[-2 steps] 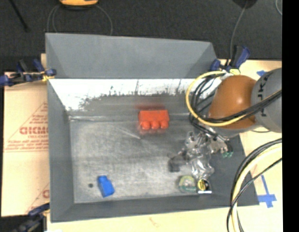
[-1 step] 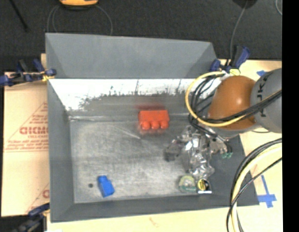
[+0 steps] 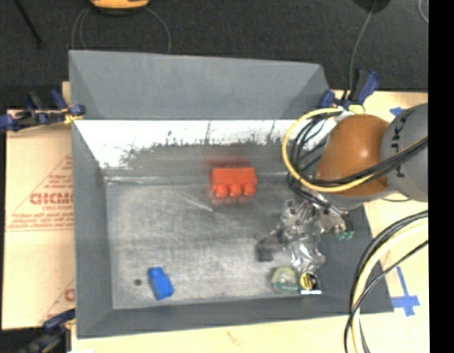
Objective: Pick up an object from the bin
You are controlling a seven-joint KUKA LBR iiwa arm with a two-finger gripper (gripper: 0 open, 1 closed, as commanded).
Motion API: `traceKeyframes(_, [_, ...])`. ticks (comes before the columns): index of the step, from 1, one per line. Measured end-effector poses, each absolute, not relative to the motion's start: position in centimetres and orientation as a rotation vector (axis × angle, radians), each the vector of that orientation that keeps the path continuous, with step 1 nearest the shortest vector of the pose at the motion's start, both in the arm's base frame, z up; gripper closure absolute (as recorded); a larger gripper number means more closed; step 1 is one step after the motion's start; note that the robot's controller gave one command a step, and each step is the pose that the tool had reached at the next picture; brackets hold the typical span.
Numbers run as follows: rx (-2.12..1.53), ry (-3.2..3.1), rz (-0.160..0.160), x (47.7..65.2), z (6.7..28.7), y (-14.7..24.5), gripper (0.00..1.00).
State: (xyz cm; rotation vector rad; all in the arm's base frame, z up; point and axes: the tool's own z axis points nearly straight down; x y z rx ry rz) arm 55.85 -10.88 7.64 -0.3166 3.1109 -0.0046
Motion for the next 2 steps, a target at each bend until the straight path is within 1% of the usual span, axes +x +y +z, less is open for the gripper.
traceKeyframes(1, [-0.316, 3.114, 0.0, 55.75, 7.47, -10.77, 0.0])
traceKeyframes(2, [-0.316, 3.111, -0.005, 55.85, 7.64, -10.88, 1.0])
